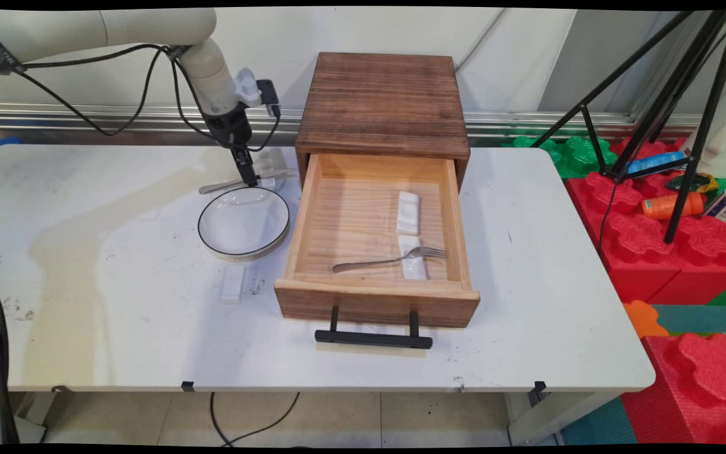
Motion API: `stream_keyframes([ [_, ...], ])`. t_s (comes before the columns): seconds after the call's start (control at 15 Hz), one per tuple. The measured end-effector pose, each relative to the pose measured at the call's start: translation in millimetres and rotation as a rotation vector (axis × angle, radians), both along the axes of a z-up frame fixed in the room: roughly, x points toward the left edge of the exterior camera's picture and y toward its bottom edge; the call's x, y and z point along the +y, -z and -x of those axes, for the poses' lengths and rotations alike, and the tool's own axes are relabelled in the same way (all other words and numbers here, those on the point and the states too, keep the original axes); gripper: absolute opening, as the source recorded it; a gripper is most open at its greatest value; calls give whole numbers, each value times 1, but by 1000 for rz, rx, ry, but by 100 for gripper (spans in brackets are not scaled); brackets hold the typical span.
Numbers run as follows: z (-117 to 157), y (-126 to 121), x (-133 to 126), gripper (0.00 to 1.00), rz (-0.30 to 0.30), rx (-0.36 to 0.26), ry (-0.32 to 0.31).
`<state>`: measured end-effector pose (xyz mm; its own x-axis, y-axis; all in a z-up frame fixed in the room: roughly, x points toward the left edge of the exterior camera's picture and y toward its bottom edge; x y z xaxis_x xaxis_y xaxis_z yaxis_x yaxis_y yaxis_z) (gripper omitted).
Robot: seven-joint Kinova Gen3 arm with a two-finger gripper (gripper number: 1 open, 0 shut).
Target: Pick up the knife from the left of the white plate, then place the picked object into the drawer
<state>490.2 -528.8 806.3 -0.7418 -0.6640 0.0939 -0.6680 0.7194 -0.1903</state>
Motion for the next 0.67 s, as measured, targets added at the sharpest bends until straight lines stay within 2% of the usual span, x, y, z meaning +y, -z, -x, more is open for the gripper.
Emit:
stream_keyframes([
  [0.07,0,1,-2,0,-2,2,0],
  [0.67,2,6,-5,0,-15,15,-6],
])
